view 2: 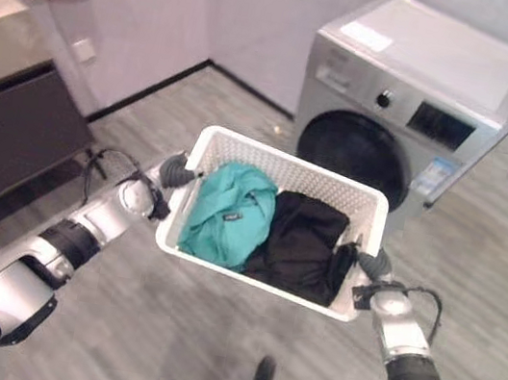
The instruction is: Grab the laundry basket,head to the washer,open it,put in the laundry and shut it.
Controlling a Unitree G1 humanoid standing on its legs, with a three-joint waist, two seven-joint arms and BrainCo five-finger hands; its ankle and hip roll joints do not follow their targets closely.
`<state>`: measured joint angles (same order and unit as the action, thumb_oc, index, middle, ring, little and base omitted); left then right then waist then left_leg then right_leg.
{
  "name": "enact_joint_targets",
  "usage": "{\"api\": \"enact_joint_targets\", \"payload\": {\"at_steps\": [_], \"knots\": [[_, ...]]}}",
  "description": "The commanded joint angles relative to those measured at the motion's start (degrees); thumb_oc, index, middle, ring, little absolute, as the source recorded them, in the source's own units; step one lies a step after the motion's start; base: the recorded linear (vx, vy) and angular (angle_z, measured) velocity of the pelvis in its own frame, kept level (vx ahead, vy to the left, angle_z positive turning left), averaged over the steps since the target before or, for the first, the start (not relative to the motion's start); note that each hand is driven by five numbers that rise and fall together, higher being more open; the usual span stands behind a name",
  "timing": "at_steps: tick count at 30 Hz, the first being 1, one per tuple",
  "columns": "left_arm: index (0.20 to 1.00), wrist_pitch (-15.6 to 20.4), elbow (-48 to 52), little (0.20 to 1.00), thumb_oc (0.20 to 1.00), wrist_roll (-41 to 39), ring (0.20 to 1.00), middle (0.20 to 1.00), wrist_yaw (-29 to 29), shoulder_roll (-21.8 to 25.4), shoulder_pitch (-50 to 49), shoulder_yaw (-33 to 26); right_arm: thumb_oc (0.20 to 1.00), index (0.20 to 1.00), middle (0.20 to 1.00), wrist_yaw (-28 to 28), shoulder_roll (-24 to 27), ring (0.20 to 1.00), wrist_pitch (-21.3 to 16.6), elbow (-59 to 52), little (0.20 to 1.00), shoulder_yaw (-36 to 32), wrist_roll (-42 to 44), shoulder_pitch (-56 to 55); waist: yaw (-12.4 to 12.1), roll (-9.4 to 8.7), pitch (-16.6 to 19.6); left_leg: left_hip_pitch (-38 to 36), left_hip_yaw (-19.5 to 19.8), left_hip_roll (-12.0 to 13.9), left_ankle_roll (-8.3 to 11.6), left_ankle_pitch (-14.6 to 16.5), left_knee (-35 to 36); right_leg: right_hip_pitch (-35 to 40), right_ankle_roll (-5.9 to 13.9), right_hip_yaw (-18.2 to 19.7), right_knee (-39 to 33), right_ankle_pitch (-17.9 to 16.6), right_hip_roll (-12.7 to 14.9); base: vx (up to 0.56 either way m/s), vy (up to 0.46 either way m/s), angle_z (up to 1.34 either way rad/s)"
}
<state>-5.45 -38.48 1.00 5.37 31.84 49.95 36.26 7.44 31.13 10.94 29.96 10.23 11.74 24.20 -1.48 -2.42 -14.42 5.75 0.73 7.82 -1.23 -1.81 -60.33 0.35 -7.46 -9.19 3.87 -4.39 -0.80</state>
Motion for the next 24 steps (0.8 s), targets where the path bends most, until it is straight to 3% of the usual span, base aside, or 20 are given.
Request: {"api": "enact_joint_targets", "payload": {"at_steps": [1,3,5,6,7,10,14,16,19,24], "knots": [[0.2,0.5,-0.3,0.2,0.2,-2.2,0.2,0.2,3.5,5.5,7.1,-1.6,0.2,0.2,0.2,0.8,4.1,0.2,-5.7,-3.8,0.2,-2.5,4.4,0.6,-2.7,-2.39,3.9,2.6,2.6,5.3,0.72,-0.9,10.2,3.7,8.15,-2.5,-2.3,4.6,1.9,0.17,-0.192,-0.37],[0.2,0.6,0.0,0.2,0.2,-2.2,0.2,0.2,3.5,5.3,7.2,-1.9,0.2,0.2,0.2,0.6,4.1,0.2,-5.6,-4.2,0.2,-2.8,4.2,0.1,-2.9,-2.73,3.7,3.6,1.7,4.8,0.86,-0.2,13.9,4.3,8.47,-2.6,-2.8,4.7,2.1,0.18,-0.059,-0.23],[0.2,0.8,0.5,0.2,0.2,-2.1,0.2,0.2,3.6,4.3,7.4,-2.3,0.2,0.2,0.2,0.2,3.9,0.2,-5.6,-5.5,0.2,-3.6,3.4,-2.1,-3.6,-2.72,3.5,4.2,0.1,4.7,3.33,-0.3,30.9,6.2,9.82,-3.3,-4.0,5.5,2.6,0.24,0.027,-0.4],[0.2,0.9,0.4,0.2,0.2,-2.1,0.2,0.2,3.6,4.2,7.5,-2.3,0.2,0.2,0.2,0.2,3.9,0.2,-5.6,-5.5,0.2,-3.7,3.4,-2.1,-3.6,-3.03,3.5,3.9,0.0,4.4,3.27,-0.9,31.8,6.2,9.81,-3.3,-4.1,5.3,2.9,0.18,0.105,-0.51],[0.2,1.0,0.0,0.2,0.2,-2.0,0.2,0.2,3.9,4.2,8.0,-1.8,0.2,0.2,0.2,0.1,4.0,0.2,-5.7,-5.3,0.2,-3.8,2.9,-2.4,-4.2,-2.49,3.8,2.6,1.5,3.4,4.38,-1.3,44.6,7.2,10.54,-3.5,-4.3,6.0,3.1,0.12,0.069,-0.43],[0.2,1.2,-1.5,0.2,0.2,-1.7,0.2,0.2,4.0,2.9,8.6,-0.5,0.2,0.2,0.2,0.5,3.8,0.2,-6.1,-4.5,0.2,-3.9,2.7,-2.5,-4.6,-1.88,4.0,1.5,3.6,3.6,6.03,-5.2,52.4,8.7,10.67,-4.0,-3.4,7.8,3.4,0.17,0.103,-0.15],[0.2,1.4,-2.9,0.2,0.2,-1.0,0.2,0.2,4.0,1.6,9.4,0.6,0.2,0.2,0.2,0.8,3.8,0.2,-6.2,-3.9,0.2,-4.4,2.5,-2.3,-4.0,-0.64,5.7,-2.0,2.6,4.0,6.16,-4.6,56.9,9.6,10.95,-4.3,-1.1,10.4,3.5,0.15,0.122,0.32],[0.2,1.5,-3.6,0.2,0.2,-0.9,0.2,0.2,4.0,1.4,9.8,1.6,0.2,0.2,0.2,1.1,3.5,0.2,-6.2,-3.3,0.2,-4.7,2.7,-2.2,-4.1,-0.07,6.5,-4.0,2.7,2.3,5.59,-3.1,56.4,9.3,10.9,-3.7,2.0,11.4,4.6,0.14,0.156,0.15],[0.2,1.5,-3.6,0.2,0.2,-1.3,0.2,0.2,3.9,1.1,9.5,1.7,0.2,0.2,0.2,1.0,3.0,0.2,-6.0,-3.0,0.2,-4.9,2.8,-2.7,-4.0,0.26,6.9,-6.0,1.8,2.1,5.43,-3.0,58.2,9.5,11.38,-3.6,2.7,11.9,5.2,0.08,0.083,0.02],[0.2,1.6,-3.3,0.2,0.2,-1.8,0.2,0.2,3.5,1.5,9.0,1.6,0.2,0.2,0.2,1.3,3.6,0.2,-5.9,-1.1,0.2,-5.8,3.1,-2.8,-4.1,1.04,7.8,-8.6,0.6,2.9,5.59,-5.8,63.0,9.5,11.65,-3.1,1.7,11.7,4.8,0.02,-0.015,-0.14]]}}
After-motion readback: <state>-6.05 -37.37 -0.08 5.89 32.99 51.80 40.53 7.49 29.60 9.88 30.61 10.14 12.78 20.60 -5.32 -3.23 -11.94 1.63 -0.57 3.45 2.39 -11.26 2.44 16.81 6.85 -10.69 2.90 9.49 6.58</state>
